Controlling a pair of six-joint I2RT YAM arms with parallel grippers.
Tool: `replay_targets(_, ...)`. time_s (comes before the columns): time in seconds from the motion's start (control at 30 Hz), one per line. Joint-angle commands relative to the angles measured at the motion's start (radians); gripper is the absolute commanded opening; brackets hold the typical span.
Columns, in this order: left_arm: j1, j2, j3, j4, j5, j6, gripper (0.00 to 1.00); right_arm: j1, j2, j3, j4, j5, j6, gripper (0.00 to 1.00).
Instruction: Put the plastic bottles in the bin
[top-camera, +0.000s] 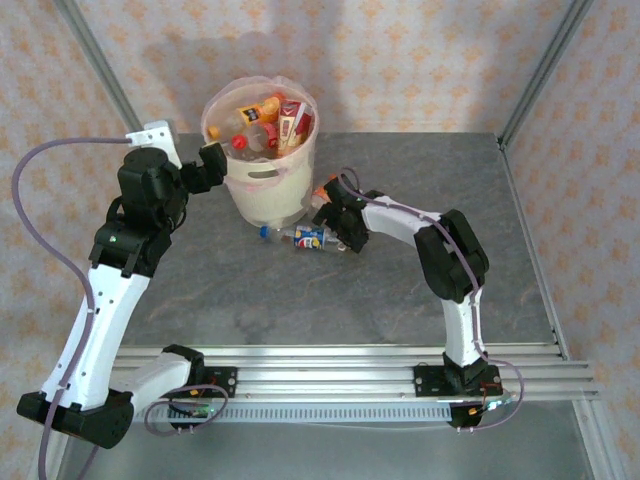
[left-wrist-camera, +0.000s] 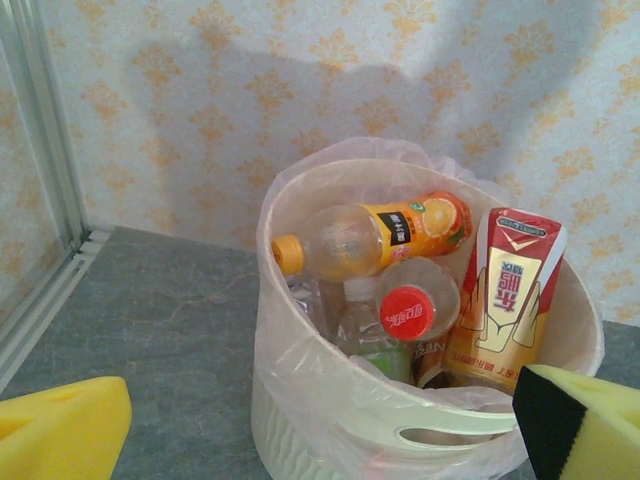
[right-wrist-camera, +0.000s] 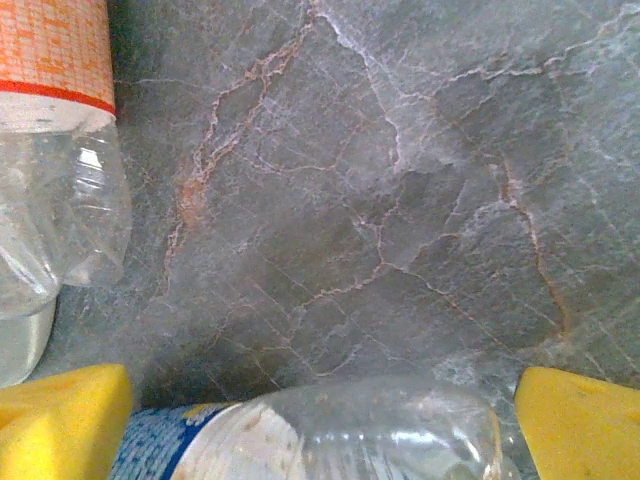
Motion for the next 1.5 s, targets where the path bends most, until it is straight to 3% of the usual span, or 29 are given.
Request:
replay_targets(0.0,-0.002,-0.023,-0.013,0.008,0.035,-0.019,1.0,0.004,-0.003,-0.014,-0.013,0.003,-0.028,1.0)
replay_targets(0.17,-0.02,-0.025,-0.05,-0.001,0.085,-0.001,1.0,0.003,-0.017,-0.011,-0.016,-0.014,-0.044,1.0)
replay_targets(0.5,-0.058,-0.104,-0.256,-0.006,-0.09,-0.264,1.0,0.035,-0.089,-0.051,-0.048,-0.08,-0.093,1.0)
replay_targets(0.87,-0.058,-0.142,-0.282,-0.034,-0.156,-0.289,1.0,0.087,-0.228,-0.141,-0.16,-0.103,-0.21,1.0)
replay_targets(1.0,-0.059,-0.134,-0.29,-0.078,-0.193,-0.344,1.0,0.11,-0.293,-0.132,-0.191,-0.084,-0.422,1.0)
replay_targets(1.23,-0.056,-0.146,-0.403,-0.212,-0.198,-0.536,0.87,0.2,-0.312,-0.049,-0.331,0.051,-0.803,0.99)
replay_targets(1.37,-0.041,-0.143,-0.458,-0.251,-0.18,-0.6,0.87,0.31,-0.284,-0.024,-0.345,0.191,-0.918,0.99)
replay_targets(1.47,-0.021,-0.147,-0.477,-0.257,-0.202,-0.621,0.87,0.355,-0.257,-0.014,-0.325,0.224,-0.968,0.99)
